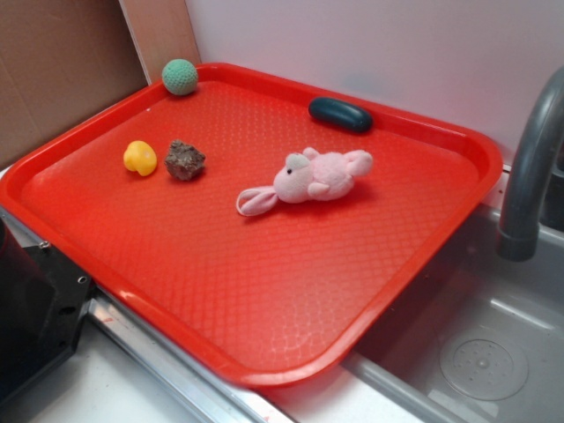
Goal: Grab the yellow duck.
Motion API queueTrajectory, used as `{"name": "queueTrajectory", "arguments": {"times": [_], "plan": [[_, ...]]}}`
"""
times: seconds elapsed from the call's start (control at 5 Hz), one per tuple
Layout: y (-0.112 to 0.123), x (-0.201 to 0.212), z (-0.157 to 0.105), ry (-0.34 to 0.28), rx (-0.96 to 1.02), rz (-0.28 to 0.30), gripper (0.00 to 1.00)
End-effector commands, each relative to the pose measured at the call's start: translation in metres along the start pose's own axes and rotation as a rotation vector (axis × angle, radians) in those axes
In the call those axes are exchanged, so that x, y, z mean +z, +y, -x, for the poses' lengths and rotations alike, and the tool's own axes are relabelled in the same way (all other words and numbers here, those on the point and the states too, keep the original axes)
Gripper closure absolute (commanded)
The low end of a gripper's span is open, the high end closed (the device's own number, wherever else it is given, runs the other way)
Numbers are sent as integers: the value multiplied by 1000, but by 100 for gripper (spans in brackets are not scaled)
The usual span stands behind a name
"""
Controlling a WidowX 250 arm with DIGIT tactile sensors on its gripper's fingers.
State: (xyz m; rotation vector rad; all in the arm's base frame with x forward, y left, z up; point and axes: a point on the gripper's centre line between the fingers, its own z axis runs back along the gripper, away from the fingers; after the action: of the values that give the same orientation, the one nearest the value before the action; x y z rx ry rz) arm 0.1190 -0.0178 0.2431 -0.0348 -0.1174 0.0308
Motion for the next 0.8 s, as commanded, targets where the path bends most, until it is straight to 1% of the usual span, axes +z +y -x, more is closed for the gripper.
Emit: {"name": "queueTrajectory", "arguments": {"times": [0.0,0.4,0.6], "plan": [[0,0,0,0,0,0,0],[0,0,0,0,0,0,0],[40,-39,-24,8,-252,1,0]]}}
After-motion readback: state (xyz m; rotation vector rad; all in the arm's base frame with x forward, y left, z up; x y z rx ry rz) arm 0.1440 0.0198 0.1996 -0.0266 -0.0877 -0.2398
